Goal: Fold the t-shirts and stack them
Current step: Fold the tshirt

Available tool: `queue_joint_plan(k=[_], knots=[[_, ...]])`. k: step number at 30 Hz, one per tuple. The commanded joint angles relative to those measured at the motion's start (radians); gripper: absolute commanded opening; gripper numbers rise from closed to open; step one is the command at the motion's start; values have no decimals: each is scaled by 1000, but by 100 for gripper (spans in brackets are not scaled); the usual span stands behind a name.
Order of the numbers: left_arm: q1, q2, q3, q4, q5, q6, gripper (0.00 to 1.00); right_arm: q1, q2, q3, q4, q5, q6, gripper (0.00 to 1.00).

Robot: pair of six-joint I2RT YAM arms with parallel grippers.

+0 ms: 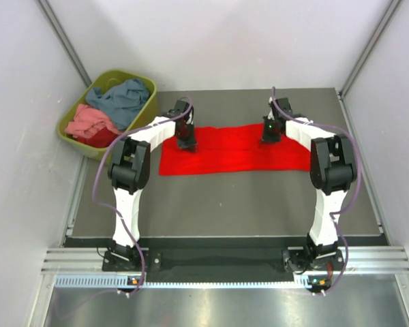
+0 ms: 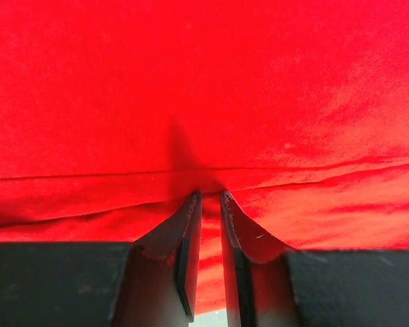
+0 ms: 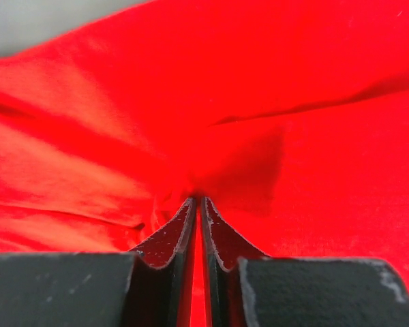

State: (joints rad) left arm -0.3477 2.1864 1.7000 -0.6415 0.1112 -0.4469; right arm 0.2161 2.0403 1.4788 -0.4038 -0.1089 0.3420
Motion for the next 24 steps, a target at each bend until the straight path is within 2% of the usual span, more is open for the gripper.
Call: queue_joint_plan(k=[1,7,10,11,18,24], knots=[[3,-36,-65,-23,-73,1,23,9,14,34,17,5,-15,9],[3,-89,-181,14,-102,-18,23,3,-127,20,-27,17,-18,16],[3,-120,-252,46,-102,-27,22,-26,-204,-31,-36,18,8,18],[3,-126,-266,48,-145,-36,22,-33,-218,-61,-41,21,17,18],[3,-209,-396,68,-177,-81,22,-128,-288,-161,-52,72,51,15],[1,-293,-480,66,-199,-125,22,-193,-270,-169,-37,104,63,12]])
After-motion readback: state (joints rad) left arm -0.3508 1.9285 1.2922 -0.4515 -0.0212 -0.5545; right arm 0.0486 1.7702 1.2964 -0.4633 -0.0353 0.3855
